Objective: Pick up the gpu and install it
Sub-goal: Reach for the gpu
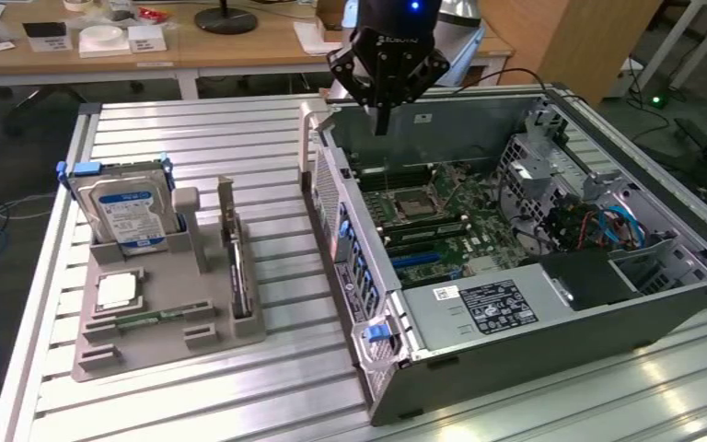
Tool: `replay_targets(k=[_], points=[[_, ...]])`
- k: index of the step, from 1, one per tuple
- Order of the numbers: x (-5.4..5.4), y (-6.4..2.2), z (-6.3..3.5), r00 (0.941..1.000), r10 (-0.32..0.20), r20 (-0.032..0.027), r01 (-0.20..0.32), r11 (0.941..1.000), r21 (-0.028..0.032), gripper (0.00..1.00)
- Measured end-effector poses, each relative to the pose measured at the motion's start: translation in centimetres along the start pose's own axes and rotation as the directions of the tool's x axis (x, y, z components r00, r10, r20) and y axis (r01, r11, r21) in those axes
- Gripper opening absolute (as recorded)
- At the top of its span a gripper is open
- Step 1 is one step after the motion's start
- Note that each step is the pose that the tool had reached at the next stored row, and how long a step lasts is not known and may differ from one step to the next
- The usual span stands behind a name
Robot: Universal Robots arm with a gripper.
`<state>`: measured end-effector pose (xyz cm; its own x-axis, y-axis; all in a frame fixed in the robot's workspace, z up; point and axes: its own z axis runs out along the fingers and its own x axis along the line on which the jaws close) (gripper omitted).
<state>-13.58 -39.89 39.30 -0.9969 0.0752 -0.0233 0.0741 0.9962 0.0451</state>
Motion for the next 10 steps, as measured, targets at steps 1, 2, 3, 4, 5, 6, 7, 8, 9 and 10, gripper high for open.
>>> replay_targets(k=[1, 2, 3, 4, 5, 6, 7, 8, 9, 10], points=[[0.2, -0.01, 0.0, 1.0, 0.0, 0.0001, 0.0, 1.0, 0.0, 0.11], [0.3, -0.02, -0.01, 1.0, 0.0, 0.0, 0.0, 1.0, 0.0, 0.11], [0.5, -0.03, -0.01, 1.0, 0.0, 0.0, 0.0, 1.0, 0.0, 0.11], [0.7, -0.05, -0.01, 1.0, 0.0, 0.0001, 0.0, 1.0, 0.0, 0.11], [0.8, -0.06, -0.02, 1.0, 0.0, 0.0001, 0.0, 1.0, -0.0001, 0.11], [1.0, -0.07, -0.02, 1.0, 0.0, 0.0001, 0.0, 1.0, 0.0, 0.11], [1.1, -0.08, -0.03, 1.0, 0.0, 0.0, 0.0, 1.0, 0.0, 0.11], [1.3, -0.1, -0.03, 1.0, 0.0, 0.0001, 0.0, 1.0, -0.0001, 0.11], [1.5, -0.11, -0.03, 1.0, 0.0, 0.0, 0.0, 1.0, -0.0001, 0.11], [1.6, -0.12, -0.04, 1.0, 0.0, 0.0, 0.0, 1.0, 0.0001, 0.11]])
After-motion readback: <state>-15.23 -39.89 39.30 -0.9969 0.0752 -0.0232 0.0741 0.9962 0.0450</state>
